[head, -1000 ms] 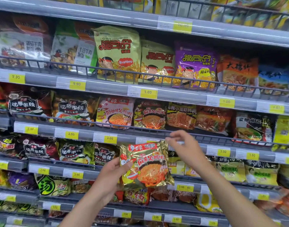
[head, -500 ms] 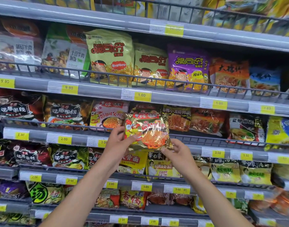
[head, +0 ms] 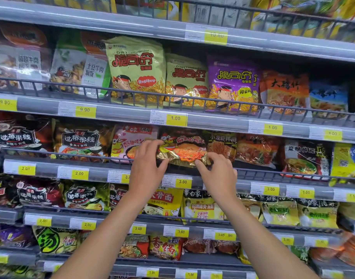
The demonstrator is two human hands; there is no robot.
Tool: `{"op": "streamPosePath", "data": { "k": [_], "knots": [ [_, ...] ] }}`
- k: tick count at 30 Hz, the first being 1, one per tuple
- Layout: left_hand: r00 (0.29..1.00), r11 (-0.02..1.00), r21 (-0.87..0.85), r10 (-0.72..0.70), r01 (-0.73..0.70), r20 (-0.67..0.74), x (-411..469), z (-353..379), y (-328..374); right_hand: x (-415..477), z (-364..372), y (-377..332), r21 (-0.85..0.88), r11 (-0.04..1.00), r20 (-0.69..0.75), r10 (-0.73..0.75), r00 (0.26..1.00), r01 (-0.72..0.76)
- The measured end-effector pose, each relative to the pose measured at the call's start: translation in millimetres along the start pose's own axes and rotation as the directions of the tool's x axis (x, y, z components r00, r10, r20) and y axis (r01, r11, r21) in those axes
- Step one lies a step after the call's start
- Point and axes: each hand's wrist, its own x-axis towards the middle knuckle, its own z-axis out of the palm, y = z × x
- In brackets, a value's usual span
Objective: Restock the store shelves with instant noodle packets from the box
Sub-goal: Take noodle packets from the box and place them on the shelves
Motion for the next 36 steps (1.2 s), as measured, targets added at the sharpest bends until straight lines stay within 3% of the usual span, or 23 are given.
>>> {"op": "streamPosePath", "data": {
  "k": [3, 7, 9, 15, 24, 36],
  "knots": [
    [0.990, 0.979, 0.149, 0.143, -0.140, -0.011, -0.6, 5.1, -0.2, 2.7, 0.5, -4.1, 0.058, 0.997, -0.068, -0.045, 0.997, 0.049],
    [0.956, 0.923, 0.253, 0.290, -0.289, 0.035, -4.2, 10.4, -2.4, 1.7, 9.0, -5.1, -0.095, 0.932, -0.139, -0.360, 0.923, 0.349],
    [0.952, 0.909, 0.285, 0.301, -0.304, 0.054, -5.3, 10.0, -3.6, 4.7, 14.0, -3.8, -0.145, 0.905, -0.119, -0.417, 0.901, 0.400],
    [0.961, 0.903, 0.344, 0.206, -0.259, 0.182, -7.0, 11.0, -4.2, 5.6, 20.2, -4.2, -0.225, 0.881, 0.004, -0.427, 0.904, 0.417],
    [0.961, 0.875, 0.423, 0.149, -0.238, 0.232, -9.8, 15.3, -10.0, -3.7, 25.2, -0.7, -0.299, 0.859, 0.105, -0.402, 0.910, 0.415],
    [0.962, 0.866, 0.445, 0.128, -0.227, 0.241, -18.3, 19.4, -7.6, -8.6, 24.9, -2.9, -0.250, 0.874, 0.176, -0.382, 0.907, 0.416]
  ]
}}
